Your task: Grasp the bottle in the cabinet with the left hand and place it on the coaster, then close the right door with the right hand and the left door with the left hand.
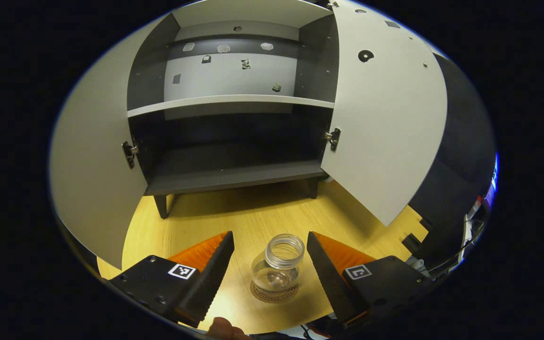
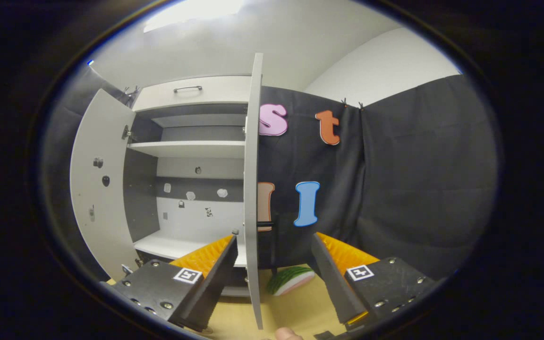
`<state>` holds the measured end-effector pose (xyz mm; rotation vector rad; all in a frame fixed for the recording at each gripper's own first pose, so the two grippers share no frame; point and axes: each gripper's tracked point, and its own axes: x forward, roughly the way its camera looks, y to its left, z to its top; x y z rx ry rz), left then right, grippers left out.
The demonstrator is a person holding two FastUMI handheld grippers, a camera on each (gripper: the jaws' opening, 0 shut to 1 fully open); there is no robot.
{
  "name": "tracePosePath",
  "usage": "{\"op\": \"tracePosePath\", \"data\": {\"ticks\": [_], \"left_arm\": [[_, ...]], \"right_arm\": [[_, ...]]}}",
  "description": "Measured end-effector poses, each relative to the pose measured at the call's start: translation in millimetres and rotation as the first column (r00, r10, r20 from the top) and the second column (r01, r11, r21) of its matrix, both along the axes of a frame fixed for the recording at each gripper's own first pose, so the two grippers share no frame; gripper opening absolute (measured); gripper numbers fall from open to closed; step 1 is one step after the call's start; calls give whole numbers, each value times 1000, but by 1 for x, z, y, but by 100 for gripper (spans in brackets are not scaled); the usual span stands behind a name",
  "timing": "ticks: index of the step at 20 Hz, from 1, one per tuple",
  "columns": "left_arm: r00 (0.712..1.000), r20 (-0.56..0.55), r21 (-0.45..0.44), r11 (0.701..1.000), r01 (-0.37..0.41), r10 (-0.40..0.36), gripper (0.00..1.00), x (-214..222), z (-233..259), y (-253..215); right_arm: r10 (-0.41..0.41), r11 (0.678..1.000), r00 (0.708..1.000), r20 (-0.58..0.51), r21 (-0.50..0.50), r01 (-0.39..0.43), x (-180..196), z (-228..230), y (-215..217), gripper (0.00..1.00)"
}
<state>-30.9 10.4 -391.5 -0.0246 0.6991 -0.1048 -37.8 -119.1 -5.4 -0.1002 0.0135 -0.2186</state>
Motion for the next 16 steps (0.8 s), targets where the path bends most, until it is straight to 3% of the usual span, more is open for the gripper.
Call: {"op": "tracePosePath", "data": {"ticks": [4,7,12,16], "left_arm": [[995,94,-20,999,-42,44,99,10,50,7],[975,207,3,996,-85,83,98,25,108,22],[910,394,10,989,-145,130,97,44,230,38],[858,480,-25,981,-193,182,97,39,313,44]], "right_arm": [[18,1000,1000,2,5,-18,5,-1,4,96],[36,999,999,1,7,-36,9,-1,7,96],[57,998,998,2,13,-57,12,-1,5,96],[42,999,999,14,-1,-42,16,4,-10,96]]}}
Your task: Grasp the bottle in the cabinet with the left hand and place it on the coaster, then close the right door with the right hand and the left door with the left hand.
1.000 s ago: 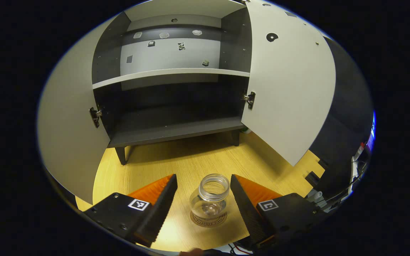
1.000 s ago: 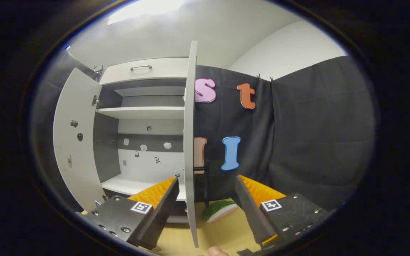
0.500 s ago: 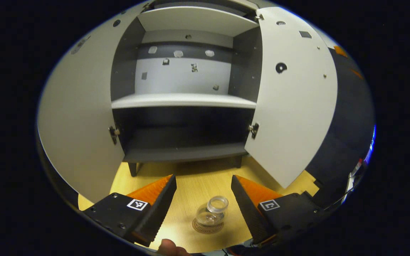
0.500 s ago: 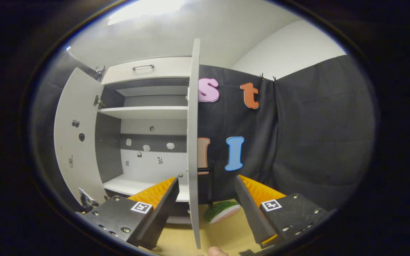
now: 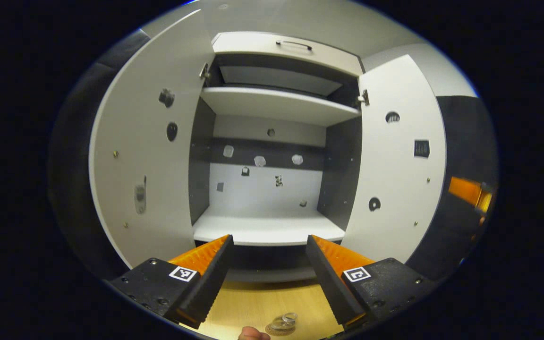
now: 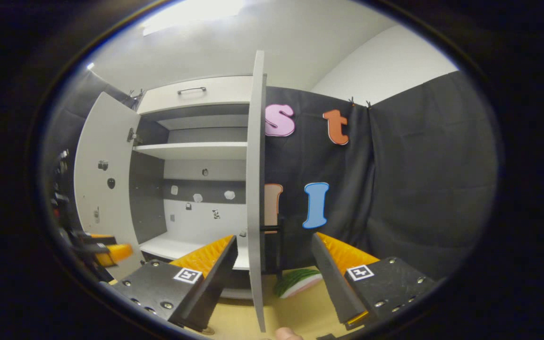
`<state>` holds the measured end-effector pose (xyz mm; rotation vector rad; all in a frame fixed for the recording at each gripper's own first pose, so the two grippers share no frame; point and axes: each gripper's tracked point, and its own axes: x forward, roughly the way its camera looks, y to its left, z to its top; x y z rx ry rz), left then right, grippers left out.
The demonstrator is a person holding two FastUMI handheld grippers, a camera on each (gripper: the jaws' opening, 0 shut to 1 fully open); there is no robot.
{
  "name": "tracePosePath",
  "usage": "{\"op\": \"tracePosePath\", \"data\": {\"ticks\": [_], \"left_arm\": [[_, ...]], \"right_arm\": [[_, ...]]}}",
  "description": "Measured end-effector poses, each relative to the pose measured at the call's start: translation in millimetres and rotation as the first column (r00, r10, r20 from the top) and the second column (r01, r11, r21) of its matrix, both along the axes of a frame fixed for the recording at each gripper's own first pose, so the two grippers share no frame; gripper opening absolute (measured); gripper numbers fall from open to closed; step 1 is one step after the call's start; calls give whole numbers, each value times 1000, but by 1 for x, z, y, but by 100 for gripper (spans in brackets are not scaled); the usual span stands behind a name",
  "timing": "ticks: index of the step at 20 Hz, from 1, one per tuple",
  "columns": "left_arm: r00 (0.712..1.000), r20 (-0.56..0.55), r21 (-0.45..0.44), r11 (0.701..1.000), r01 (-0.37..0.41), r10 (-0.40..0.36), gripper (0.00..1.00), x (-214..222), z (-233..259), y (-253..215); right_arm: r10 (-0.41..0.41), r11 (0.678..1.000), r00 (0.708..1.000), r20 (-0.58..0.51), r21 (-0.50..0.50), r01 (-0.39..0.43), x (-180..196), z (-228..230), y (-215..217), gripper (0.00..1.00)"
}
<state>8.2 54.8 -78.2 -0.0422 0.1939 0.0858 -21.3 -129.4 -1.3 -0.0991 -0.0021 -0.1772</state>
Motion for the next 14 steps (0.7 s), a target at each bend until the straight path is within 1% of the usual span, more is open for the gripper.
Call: {"op": "tracePosePath", "data": {"ticks": [2,3,4,6,7,8,9,11,12,13,14], "left_arm": [[998,54,20,1000,-20,19,97,-7,35,3],[996,82,37,999,-31,28,94,-13,51,5],[994,98,59,997,-43,37,96,-18,64,8],[991,127,88,994,-63,52,96,-27,83,10],[988,142,90,993,-72,59,96,-31,91,10],[985,159,85,993,-79,64,96,-34,100,9],[982,174,82,993,-84,69,93,-37,106,9],[976,197,89,990,-108,89,99,-43,115,16],[974,203,96,988,-124,103,93,-46,117,21],[972,205,99,985,-140,117,93,-48,117,25],[970,205,99,984,-150,127,96,-50,117,29]], "right_arm": [[-12,1000,1000,5,-6,12,2,4,-11,96],[-19,1000,1000,7,-9,19,4,6,-17,96],[-27,1000,1000,10,-12,27,6,7,-24,93],[-36,999,999,9,-15,37,12,8,-33,93],[-38,999,999,6,-16,38,15,7,-34,93],[-36,999,999,8,-18,36,20,9,-36,96],[-33,999,999,12,-20,33,22,12,-36,96],[-20,1000,1000,19,-15,20,27,15,-32,96],[-6,1000,1000,19,-8,6,29,16,-29,96],[11,1000,1000,17,-4,-11,30,16,-24,96],[18,1000,1000,15,-9,-18,31,16,-22,96]]}}
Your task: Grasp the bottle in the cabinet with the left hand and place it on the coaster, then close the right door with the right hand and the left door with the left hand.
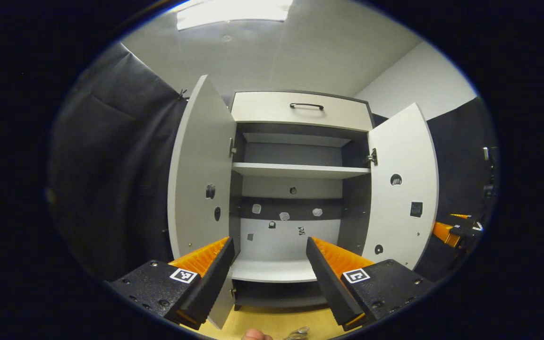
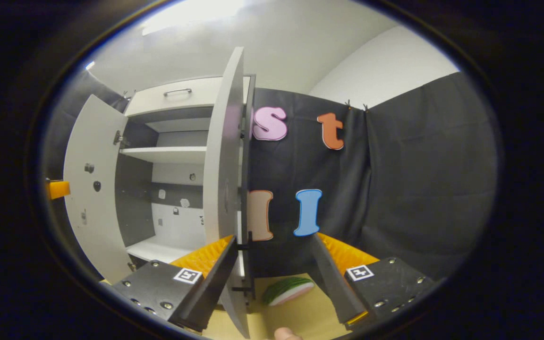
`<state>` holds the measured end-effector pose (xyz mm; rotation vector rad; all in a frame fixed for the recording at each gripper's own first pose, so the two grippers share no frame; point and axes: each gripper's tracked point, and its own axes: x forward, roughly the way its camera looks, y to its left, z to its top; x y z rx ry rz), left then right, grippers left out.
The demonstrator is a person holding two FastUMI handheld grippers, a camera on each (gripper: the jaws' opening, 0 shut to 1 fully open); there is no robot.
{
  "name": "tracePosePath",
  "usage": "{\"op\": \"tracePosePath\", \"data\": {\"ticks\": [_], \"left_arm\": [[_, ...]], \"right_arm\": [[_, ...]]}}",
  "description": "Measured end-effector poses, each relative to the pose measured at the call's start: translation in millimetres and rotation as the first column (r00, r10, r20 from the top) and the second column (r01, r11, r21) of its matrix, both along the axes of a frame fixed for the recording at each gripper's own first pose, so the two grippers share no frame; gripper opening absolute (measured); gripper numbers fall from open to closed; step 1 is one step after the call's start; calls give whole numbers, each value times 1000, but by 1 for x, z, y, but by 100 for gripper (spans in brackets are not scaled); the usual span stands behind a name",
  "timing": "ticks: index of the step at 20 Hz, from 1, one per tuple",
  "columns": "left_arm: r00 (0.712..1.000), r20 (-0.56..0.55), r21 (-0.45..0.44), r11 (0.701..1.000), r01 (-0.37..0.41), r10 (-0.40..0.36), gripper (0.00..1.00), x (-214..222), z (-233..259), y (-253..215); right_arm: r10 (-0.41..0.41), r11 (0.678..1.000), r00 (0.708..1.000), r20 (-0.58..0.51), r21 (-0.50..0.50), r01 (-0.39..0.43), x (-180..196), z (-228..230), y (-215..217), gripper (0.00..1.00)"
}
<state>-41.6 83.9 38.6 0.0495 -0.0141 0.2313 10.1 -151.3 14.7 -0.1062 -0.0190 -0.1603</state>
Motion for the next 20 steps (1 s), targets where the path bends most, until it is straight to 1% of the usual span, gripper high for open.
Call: {"op": "tracePosePath", "data": {"ticks": [1,2,3,4,5,6,11,12,13,14,15,16,17,18,19,20], "left_arm": [[1000,1,-4,1000,-11,11,99,-2,-1,3],[1000,-2,-7,1000,-19,19,96,-3,-2,6],[1000,-5,-10,999,-31,31,96,-5,-5,10],[999,-9,-14,999,-41,41,93,-7,-6,14],[999,-13,-19,999,-48,47,96,-9,-7,16],[999,-16,-26,998,-52,52,96,-10,-8,17],[997,-22,-58,996,-71,70,96,-11,-17,25],[997,-23,-60,995,-76,75,96,-10,-18,27],[996,-25,-59,995,-83,82,96,-13,-18,29],[995,-26,-56,994,-94,93,93,-14,-19,33],[994,-27,-51,993,-108,107,96,-17,-19,37],[993,-29,-47,992,-119,118,96,-19,-19,41],[991,-29,-44,990,-131,130,96,-21,-19,45],[989,-30,-40,989,-143,142,96,-24,-18,48],[988,-30,-37,987,-156,155,96,-26,-18,53],[986,-31,-35,985,-167,166,93,-27,-18,56]], "right_arm": [[13,1000,1000,2,-15,-13,2,1,1,99],[22,999,1000,1,-24,-22,2,2,3,95],[35,999,999,-3,-22,-35,3,1,5,95],[52,999,999,-7,-12,-52,3,0,9,95],[74,997,997,-11,-1,-74,4,-1,15,94],[98,995,995,-15,7,-98,5,-1,20,92],[211,976,977,-21,64,-209,16,-9,58,92],[231,971,973,-20,70,-229,19,-11,66,95],[247,967,969,-24,73,-245,22,-14,73,95],[264,962,964,-33,75,-261,27,-17,80,96],[279,958,960,-36,79,-276,31,-20,88,98],[282,958,958,-48,74,-278,37,-24,92,99],[278,960,959,-60,58,-275,42,-31,95,95],[286,958,956,-72,47,-283,42,-34,97,95],[298,954,953,-56,56,-295,49,-32,105,95],[313,949,948,-63,69,-309,51,-37,110,96]]}}
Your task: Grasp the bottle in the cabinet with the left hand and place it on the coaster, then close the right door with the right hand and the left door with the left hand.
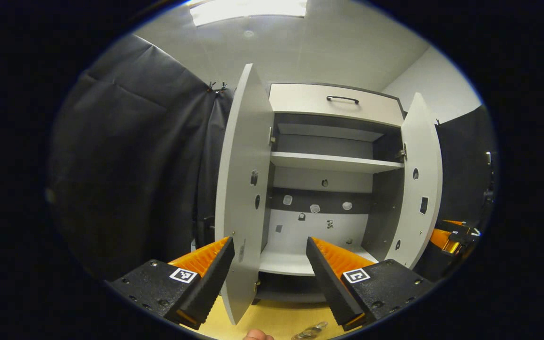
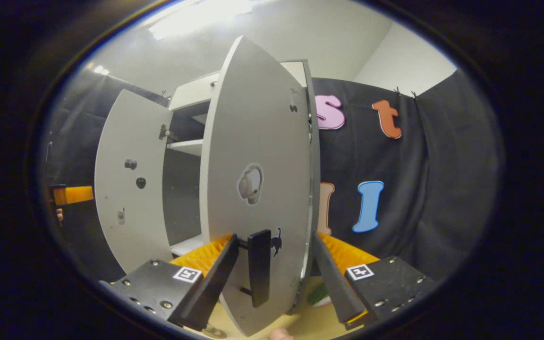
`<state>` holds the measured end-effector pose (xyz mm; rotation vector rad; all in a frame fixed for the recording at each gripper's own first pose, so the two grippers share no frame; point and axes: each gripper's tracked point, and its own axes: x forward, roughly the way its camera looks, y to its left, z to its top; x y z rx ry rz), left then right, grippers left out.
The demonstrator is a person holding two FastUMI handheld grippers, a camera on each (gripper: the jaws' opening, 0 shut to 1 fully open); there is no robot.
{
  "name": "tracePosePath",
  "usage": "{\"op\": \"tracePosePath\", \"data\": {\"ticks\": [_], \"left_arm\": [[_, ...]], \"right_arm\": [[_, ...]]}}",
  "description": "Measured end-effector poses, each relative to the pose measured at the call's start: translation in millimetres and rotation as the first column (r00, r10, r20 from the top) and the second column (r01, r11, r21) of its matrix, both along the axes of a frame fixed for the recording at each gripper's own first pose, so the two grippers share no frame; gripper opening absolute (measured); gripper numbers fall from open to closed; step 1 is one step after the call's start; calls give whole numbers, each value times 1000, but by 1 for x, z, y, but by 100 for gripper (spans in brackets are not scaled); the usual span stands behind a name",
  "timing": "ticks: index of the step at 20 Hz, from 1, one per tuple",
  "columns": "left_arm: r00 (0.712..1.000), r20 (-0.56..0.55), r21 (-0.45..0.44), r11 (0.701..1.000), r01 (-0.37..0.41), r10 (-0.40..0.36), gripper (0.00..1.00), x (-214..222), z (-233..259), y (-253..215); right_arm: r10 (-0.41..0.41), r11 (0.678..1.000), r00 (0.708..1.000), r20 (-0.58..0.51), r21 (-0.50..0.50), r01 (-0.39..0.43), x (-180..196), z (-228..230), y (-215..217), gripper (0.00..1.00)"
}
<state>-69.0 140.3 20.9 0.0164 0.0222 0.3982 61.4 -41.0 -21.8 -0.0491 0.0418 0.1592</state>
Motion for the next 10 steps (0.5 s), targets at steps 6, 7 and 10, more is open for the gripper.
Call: {"op": "tracePosePath", "data": {"ticks": [6,7,10], "left_arm": [[999,3,-4,999,-52,52,93,-5,-1,11],[998,2,-5,998,-62,62,96,-10,-2,17],[996,3,-13,996,-85,85,96,-18,-2,25]], "right_arm": [[56,997,998,-16,47,-55,22,-7,32,98],[66,996,998,-18,57,-65,24,-9,38,97],[91,991,995,-41,104,-86,43,-19,56,98]]}}
